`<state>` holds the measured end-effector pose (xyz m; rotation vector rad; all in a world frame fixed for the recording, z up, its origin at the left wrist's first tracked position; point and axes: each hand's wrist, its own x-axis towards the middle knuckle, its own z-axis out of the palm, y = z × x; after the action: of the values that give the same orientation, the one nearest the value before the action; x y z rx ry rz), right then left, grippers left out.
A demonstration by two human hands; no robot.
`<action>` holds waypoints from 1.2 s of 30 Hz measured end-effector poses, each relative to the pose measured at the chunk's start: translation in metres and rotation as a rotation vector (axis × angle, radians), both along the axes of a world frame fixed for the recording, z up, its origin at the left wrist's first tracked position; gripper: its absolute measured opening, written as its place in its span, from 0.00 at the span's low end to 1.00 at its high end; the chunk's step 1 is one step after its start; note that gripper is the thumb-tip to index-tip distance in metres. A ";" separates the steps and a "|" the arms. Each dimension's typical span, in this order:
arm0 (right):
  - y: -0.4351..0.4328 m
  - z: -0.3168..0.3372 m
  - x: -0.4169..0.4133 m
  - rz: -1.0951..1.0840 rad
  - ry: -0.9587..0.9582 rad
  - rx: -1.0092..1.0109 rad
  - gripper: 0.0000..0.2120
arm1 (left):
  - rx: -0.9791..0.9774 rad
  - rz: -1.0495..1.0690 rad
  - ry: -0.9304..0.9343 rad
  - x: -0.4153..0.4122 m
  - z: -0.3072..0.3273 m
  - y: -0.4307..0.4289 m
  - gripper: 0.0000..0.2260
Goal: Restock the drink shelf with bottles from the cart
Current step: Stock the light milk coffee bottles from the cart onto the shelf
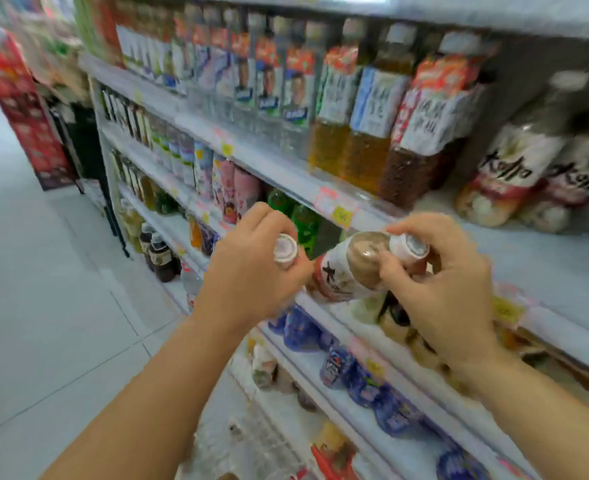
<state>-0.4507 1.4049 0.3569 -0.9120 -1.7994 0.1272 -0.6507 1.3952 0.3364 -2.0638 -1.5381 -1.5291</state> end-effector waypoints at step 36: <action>0.036 0.080 0.136 -0.606 0.337 -0.047 0.26 | 0.285 -0.429 -0.185 0.166 0.126 0.092 0.08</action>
<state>-0.3149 1.4404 0.4371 -1.3426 -1.1599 -0.0621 -0.4845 1.4871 0.4619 -2.2231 -0.8813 -1.9973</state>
